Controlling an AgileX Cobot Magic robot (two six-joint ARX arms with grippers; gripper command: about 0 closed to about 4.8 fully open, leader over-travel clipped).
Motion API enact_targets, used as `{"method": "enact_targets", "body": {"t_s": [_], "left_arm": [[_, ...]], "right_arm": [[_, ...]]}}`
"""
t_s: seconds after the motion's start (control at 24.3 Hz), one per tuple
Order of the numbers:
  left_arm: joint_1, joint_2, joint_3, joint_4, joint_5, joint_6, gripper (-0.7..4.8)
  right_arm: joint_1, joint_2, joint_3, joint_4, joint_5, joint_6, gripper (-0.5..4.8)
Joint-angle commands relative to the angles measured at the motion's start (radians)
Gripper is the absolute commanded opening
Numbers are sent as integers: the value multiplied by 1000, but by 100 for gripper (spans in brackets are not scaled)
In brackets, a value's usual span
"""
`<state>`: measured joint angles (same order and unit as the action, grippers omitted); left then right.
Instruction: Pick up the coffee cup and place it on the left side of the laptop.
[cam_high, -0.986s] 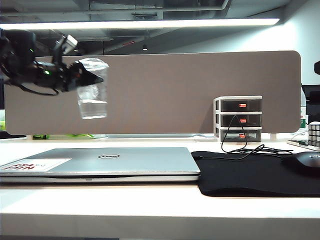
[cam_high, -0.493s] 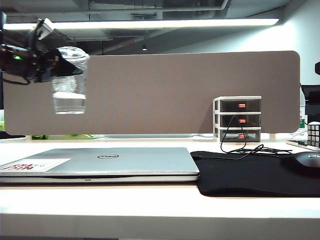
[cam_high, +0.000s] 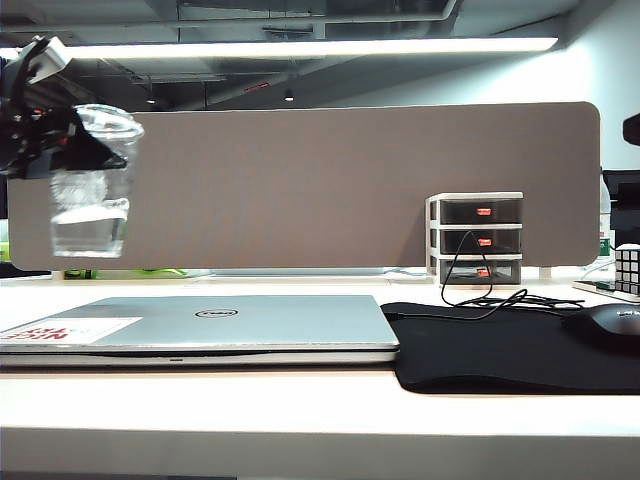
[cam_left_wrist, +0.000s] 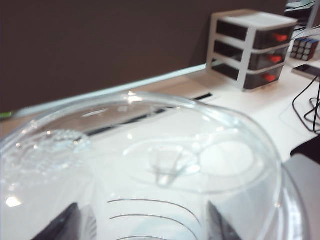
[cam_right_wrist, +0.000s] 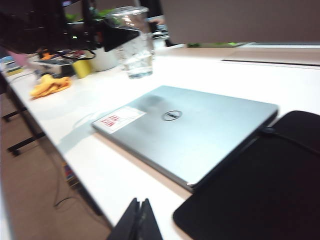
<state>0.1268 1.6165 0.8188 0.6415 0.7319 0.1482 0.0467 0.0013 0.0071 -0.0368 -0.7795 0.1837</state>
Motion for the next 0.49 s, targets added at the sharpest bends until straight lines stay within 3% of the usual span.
{"method": "enact_targets", "body": {"t_s": [0.04, 0.49], "left_arm": [[16, -45, -68, 48, -31, 11, 304], [122, -135, -258, 169, -40, -22, 304]], "right_arm": [[1, -1, -6, 7, -58, 0, -1], [1, -1, -6, 8, -78, 4, -1]]}}
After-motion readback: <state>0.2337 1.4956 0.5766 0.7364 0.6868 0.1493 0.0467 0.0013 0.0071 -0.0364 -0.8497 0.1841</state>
